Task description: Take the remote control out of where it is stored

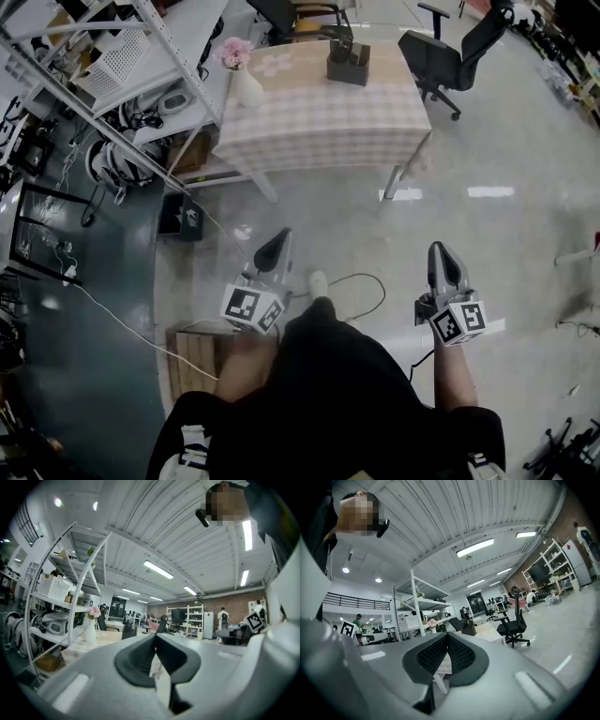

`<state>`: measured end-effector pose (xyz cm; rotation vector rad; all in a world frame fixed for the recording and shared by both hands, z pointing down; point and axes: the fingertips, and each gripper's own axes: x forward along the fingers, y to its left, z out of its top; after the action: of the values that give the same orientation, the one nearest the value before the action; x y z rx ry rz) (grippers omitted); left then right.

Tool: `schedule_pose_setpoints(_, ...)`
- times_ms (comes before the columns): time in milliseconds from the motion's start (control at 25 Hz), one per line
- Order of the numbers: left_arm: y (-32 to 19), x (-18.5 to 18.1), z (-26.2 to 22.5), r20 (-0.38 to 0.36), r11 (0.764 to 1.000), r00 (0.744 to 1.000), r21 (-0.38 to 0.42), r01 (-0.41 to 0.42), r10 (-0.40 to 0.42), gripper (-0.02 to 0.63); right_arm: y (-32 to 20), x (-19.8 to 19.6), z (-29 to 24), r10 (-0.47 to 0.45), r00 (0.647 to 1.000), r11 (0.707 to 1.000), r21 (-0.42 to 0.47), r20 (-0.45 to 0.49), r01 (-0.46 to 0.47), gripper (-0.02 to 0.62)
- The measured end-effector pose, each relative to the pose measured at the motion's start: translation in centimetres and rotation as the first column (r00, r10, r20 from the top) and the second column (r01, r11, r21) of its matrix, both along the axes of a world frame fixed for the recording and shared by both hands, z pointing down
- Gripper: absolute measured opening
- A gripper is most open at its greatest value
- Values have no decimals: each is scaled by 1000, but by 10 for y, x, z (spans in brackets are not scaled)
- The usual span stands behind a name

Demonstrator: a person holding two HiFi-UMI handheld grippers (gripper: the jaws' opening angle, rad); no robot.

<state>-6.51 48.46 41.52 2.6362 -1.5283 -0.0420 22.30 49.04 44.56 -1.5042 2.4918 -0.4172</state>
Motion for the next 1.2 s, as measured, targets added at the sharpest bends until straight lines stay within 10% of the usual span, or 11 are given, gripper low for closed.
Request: schedule_pose_setpoints(1200, -200, -110, 9, -38, 999, 998, 1, -53, 53, 0, -210, -124, -14, -9, 998, 1000, 11, -63, 10, 5)
